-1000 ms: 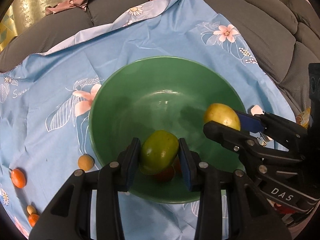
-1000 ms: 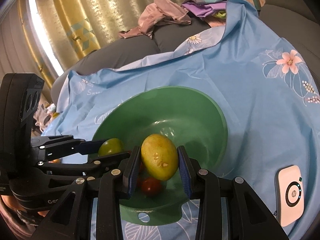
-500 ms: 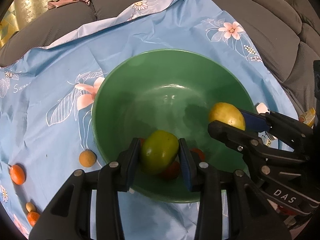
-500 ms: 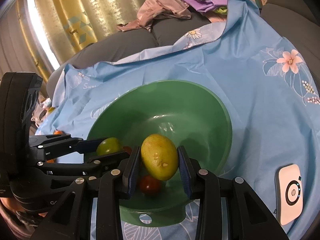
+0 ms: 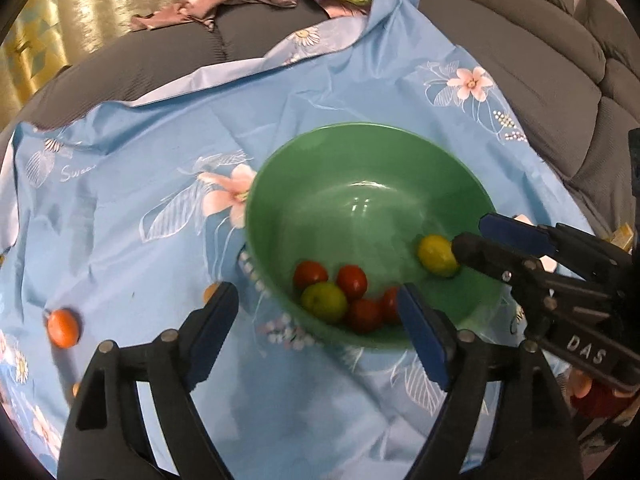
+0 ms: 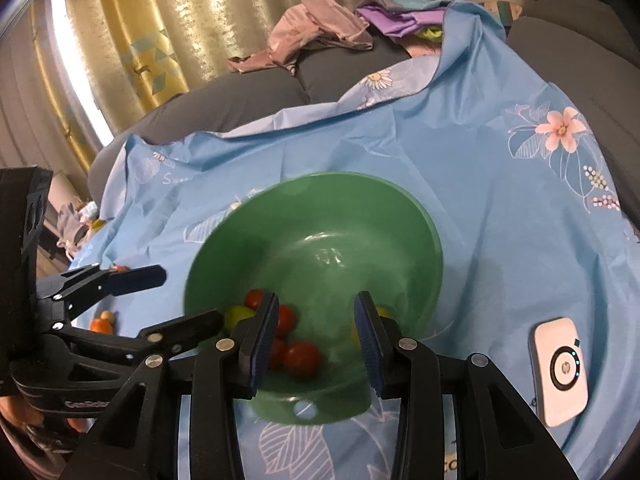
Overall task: Organize fruits
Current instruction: 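Open both tools to drop the plum and mango into the bowl, then lift both open tools away from the bowl toward the loose oranges, then close the left tool on a large orange while the right tool grasps another orange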
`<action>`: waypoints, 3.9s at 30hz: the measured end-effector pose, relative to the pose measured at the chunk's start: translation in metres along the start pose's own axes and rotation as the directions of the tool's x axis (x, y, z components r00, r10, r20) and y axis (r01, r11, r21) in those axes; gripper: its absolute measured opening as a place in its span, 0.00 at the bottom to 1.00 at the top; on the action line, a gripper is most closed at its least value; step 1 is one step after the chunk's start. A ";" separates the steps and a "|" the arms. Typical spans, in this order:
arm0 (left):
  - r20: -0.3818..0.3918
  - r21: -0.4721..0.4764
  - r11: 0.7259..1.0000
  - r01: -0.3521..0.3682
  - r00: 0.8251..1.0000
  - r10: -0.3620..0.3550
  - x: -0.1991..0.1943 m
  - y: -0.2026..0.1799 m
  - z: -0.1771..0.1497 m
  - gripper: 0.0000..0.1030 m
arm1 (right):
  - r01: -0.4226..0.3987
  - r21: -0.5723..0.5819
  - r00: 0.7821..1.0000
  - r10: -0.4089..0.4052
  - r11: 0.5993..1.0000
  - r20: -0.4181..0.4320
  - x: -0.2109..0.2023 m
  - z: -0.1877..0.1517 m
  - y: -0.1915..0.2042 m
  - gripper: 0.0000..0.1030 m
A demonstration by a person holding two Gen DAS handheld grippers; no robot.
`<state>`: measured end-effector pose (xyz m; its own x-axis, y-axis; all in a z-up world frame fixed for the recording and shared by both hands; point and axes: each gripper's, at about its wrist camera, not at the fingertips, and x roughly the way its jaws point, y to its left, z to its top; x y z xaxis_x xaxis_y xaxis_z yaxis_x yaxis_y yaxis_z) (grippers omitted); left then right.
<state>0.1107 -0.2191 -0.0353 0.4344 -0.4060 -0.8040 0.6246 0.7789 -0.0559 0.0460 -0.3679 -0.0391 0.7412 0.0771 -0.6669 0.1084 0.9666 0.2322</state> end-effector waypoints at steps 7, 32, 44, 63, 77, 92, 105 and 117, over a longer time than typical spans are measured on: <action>0.035 -0.001 0.997 -0.074 0.997 0.074 -0.040 0.011 -0.036 0.88 | -0.020 -0.038 1.000 0.020 0.999 0.018 -0.022 -0.005 0.023 0.39; 0.098 -0.290 0.954 -0.075 0.989 0.107 -0.144 0.074 -0.144 0.99 | -0.194 -0.185 0.981 0.192 0.963 -0.028 -0.073 -0.048 0.131 0.48; 0.246 -0.336 0.941 -0.050 0.959 0.139 -0.218 0.079 -0.185 0.99 | -0.254 -0.243 0.966 0.255 0.936 -0.029 -0.095 -0.069 0.187 0.56; 0.306 -0.411 0.911 0.018 0.945 0.119 -0.239 0.073 -0.200 0.99 | -0.334 -0.261 0.942 0.332 0.906 -0.052 -0.101 -0.091 0.201 0.56; 0.199 -0.293 0.944 -0.152 0.956 0.216 -0.184 0.097 -0.179 0.99 | -0.334 -0.186 0.941 0.314 0.924 -0.125 -0.042 -0.077 0.185 0.56; 0.110 -0.242 0.954 -0.174 0.973 0.205 -0.132 0.132 -0.158 0.94 | -0.329 -0.163 0.936 0.299 0.930 -0.184 0.009 -0.057 0.185 0.56; 0.039 -0.257 0.956 -0.142 0.987 0.157 -0.085 0.169 -0.142 0.69 | -0.334 -0.130 0.926 0.299 0.934 -0.230 0.050 -0.045 0.173 0.56; -0.059 -0.137 0.966 -0.221 0.975 0.215 -0.038 0.184 -0.131 0.52 | -0.348 -0.102 0.911 0.310 0.932 -0.273 0.077 -0.047 0.170 0.56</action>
<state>0.1243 0.0025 -0.0931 0.5194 -0.2003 -0.8307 0.4178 0.9075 0.0425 0.0903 -0.1859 -0.0836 0.5276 0.4369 -0.7285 -0.2243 0.8988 0.3766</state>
